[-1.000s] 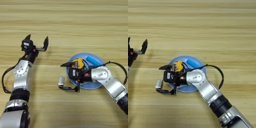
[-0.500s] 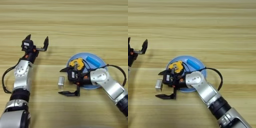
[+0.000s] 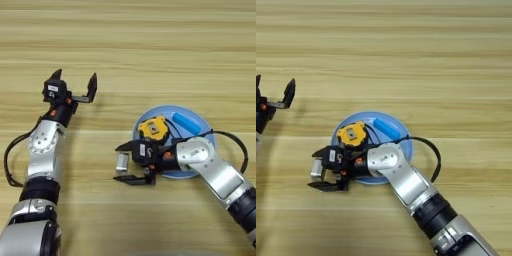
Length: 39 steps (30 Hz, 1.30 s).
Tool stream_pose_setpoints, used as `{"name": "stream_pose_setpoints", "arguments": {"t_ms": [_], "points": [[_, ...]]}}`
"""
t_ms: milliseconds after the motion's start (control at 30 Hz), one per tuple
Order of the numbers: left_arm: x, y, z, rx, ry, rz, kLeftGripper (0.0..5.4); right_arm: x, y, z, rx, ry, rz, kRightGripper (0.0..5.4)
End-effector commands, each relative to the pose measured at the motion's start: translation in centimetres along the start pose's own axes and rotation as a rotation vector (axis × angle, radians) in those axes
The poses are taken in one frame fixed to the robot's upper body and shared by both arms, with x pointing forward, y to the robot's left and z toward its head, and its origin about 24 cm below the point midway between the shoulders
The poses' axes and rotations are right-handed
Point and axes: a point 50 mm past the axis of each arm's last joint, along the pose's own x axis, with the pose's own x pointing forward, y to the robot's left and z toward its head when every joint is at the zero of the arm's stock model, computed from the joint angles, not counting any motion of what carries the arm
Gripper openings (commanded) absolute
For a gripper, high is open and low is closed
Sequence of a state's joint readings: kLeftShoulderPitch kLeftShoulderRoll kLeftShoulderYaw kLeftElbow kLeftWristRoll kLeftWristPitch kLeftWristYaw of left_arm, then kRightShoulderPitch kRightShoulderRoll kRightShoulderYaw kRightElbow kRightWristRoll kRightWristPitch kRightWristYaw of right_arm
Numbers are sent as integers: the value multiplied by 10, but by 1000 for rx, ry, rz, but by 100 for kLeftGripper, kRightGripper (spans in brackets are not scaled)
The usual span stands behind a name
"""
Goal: Move the objects on the table
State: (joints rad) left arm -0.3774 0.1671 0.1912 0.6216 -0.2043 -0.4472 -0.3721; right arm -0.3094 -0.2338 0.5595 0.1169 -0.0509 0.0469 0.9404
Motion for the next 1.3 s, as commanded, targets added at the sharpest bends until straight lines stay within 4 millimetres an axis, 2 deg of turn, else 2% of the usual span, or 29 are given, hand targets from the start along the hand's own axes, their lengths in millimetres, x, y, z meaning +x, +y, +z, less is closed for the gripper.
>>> {"name": "stream_pose_setpoints", "arguments": {"t_ms": [33,133,567,1300], "points": [[3,-1,2,-1,-13,1,540,0,-2,-1,-17,21,-1,278],[3,-1,2,0,-14,1,540,0,-3,-1,-19,20,-2,252],[5,0,2,1,-15,1,540,-3,-8,6,-35,-10,-19,252],[7,1,2,5,-16,0,540,-30,-33,43,-111,-141,-159,251]]}}
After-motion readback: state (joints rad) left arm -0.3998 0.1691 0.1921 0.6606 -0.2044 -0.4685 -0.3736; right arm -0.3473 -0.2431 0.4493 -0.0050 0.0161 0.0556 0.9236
